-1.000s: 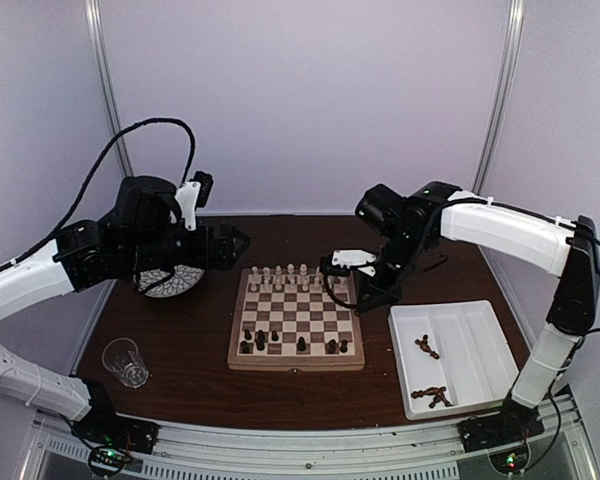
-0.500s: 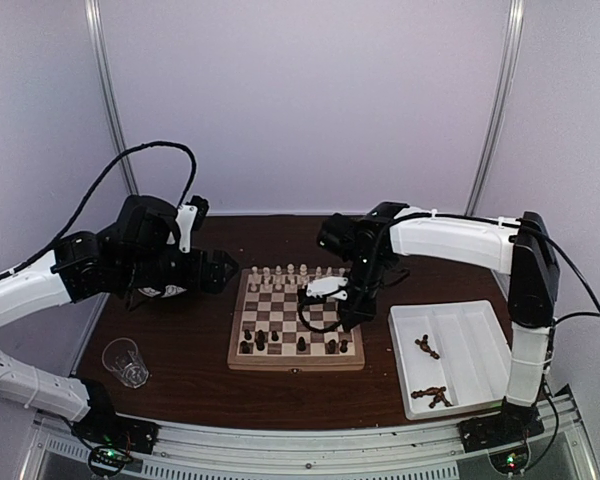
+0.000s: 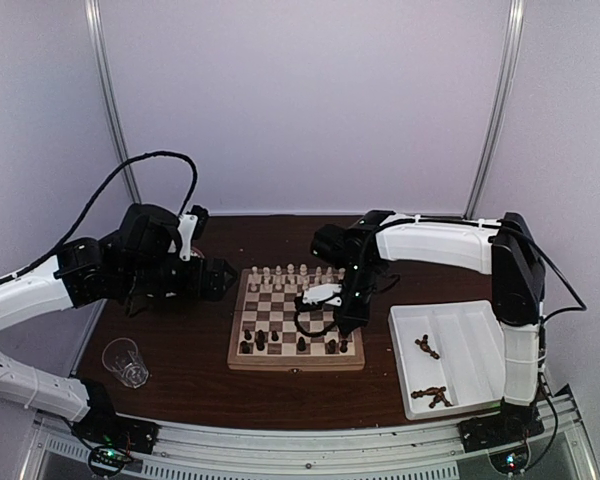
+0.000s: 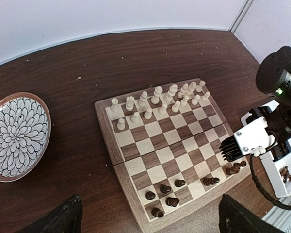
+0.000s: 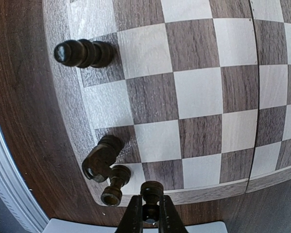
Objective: Set up the chess pieces on the board
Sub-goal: Place the pawn at a7.
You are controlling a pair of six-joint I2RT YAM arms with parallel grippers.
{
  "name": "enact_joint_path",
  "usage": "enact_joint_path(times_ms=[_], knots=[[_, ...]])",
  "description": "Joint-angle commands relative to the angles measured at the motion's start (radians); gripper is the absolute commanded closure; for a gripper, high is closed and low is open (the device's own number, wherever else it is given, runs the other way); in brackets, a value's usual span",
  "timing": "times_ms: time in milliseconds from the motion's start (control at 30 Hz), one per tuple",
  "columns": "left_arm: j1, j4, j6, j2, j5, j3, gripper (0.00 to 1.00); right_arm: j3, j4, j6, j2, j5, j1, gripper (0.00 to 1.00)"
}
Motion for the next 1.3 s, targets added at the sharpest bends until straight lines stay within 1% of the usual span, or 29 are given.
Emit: enact_joint_path(times_ms=[0,300,533,600,733,767,1000,1100,1200,1267], knots=[[-0.001,0.047,-0.02,0.008,0.026,-0.006,0.02,0.029,0.004,0.008,0.025,0.023,0.007,0.98],[-0.001,0.05,-0.02,0.007,0.025,-0.012,0.02,0.028,0.007,0.012,0.039,0.043,0.007,0.98],[-0.001,0.057,-0.026,0.022,0.034,-0.015,0.02,0.024,0.009,0.013,0.044,0.044,0.007,0.93],[-0.001,0.058,-0.027,0.025,0.036,-0.015,0.02,0.025,0.009,0.014,0.044,0.047,0.007,0.91],[-0.001,0.058,-0.027,0.027,0.039,-0.018,0.02,0.032,-0.001,0.02,0.033,0.04,0.007,0.81],[-0.001,0.059,-0.029,0.028,0.039,-0.018,0.02,0.037,-0.005,0.022,0.029,0.035,0.007,0.8],[-0.001,0.067,-0.03,0.036,0.045,-0.018,0.02,0.051,-0.014,0.039,-0.017,0.019,0.007,0.79],[0.0,0.071,-0.033,0.039,0.048,-0.017,0.03,0.066,-0.029,0.039,-0.038,0.043,0.006,0.79],[-0.001,0.082,-0.03,0.036,0.057,-0.018,0.03,0.068,-0.046,0.037,-0.099,0.068,-0.015,0.79],[-0.001,0.122,-0.011,0.022,0.085,-0.028,0.02,0.019,-0.037,0.038,-0.171,0.06,-0.043,0.79]])
